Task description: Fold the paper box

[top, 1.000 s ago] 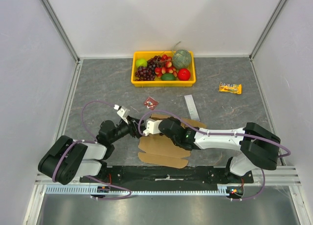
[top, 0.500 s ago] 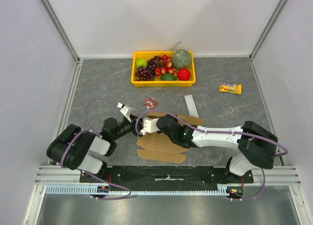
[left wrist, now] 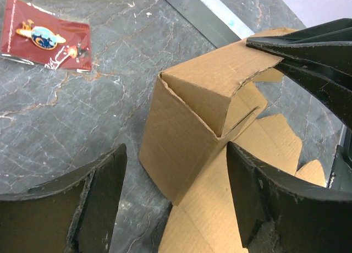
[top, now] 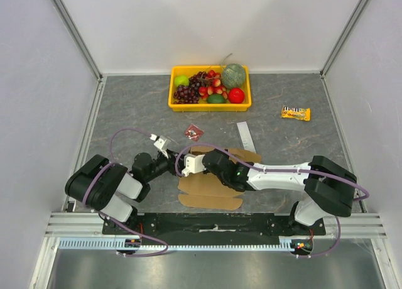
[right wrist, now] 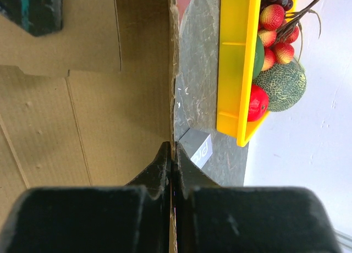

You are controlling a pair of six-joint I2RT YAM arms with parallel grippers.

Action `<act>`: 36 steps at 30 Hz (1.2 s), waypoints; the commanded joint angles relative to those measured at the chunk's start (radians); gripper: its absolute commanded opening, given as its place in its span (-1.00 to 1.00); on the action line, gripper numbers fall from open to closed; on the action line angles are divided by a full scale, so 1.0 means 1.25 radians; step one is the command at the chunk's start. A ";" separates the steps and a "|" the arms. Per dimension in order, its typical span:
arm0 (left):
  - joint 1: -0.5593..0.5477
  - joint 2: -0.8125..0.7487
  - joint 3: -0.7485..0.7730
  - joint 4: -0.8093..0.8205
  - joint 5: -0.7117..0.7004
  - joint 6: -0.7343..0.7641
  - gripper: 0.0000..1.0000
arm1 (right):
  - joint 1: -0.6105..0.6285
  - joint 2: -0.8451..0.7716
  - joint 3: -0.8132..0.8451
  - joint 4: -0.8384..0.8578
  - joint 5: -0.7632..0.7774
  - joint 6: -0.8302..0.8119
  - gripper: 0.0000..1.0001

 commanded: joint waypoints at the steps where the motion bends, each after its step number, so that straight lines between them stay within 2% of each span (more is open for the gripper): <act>1: -0.007 0.015 -0.012 0.130 -0.026 0.032 0.58 | 0.011 -0.033 -0.029 0.055 0.009 -0.022 -0.93; 8: -0.028 0.020 -0.012 0.139 -0.042 0.031 0.59 | 0.029 -0.053 -0.056 0.080 0.025 -0.023 -0.80; 13: -0.054 0.012 -0.015 0.139 -0.072 0.031 0.59 | 0.040 -0.063 -0.066 0.074 0.024 -0.013 -0.62; 17: -0.080 -0.006 -0.013 0.116 -0.115 0.038 0.59 | 0.046 -0.072 -0.067 0.065 0.024 0.000 -0.39; 23: -0.103 -0.051 -0.022 0.077 -0.187 0.050 0.59 | 0.052 -0.100 -0.077 0.060 0.018 0.020 -0.21; 31: -0.115 -0.040 -0.011 0.068 -0.192 0.057 0.59 | 0.055 -0.110 -0.087 0.048 -0.013 0.053 -0.22; 36: -0.118 -0.022 -0.009 0.079 -0.192 0.057 0.59 | 0.055 -0.110 -0.087 0.030 -0.031 0.069 -0.35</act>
